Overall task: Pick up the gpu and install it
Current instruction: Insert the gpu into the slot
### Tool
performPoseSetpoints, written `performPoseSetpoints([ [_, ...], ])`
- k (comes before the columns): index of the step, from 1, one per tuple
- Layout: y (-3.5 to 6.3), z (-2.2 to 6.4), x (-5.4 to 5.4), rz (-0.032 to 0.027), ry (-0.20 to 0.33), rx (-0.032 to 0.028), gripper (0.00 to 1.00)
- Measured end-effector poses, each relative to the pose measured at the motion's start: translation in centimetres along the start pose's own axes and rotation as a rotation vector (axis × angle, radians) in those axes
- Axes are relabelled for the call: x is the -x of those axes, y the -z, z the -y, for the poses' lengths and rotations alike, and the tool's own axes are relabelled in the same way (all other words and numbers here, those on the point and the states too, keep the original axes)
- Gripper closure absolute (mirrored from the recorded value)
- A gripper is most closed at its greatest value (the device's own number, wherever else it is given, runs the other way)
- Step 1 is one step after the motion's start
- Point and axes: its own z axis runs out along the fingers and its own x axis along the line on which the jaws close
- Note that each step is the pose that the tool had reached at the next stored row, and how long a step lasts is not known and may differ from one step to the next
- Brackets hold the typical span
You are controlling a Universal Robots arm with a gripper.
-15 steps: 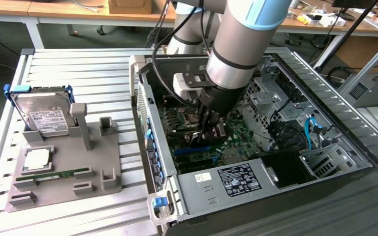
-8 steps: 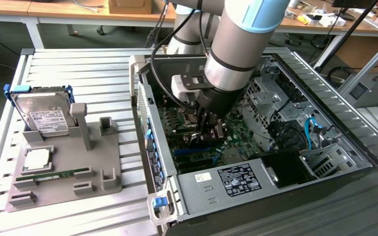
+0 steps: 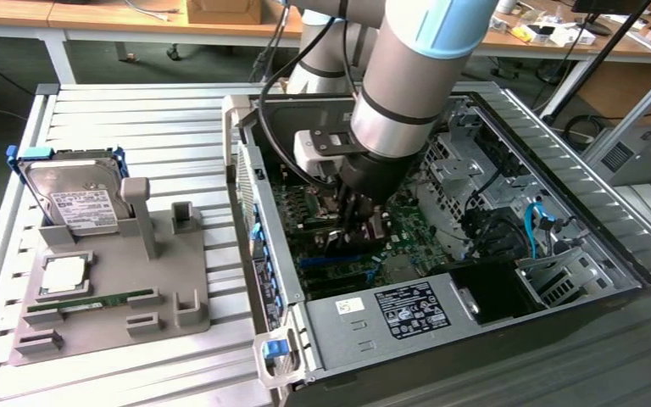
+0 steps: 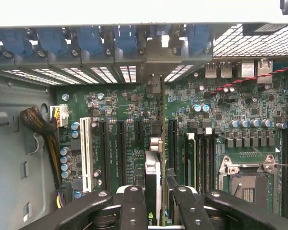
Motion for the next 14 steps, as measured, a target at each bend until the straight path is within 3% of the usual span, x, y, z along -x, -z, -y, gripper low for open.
performPoseSetpoints([
  [14, -0.39, -0.18, 0.11, 0.0002, 0.000, -0.0001, 0.73],
])
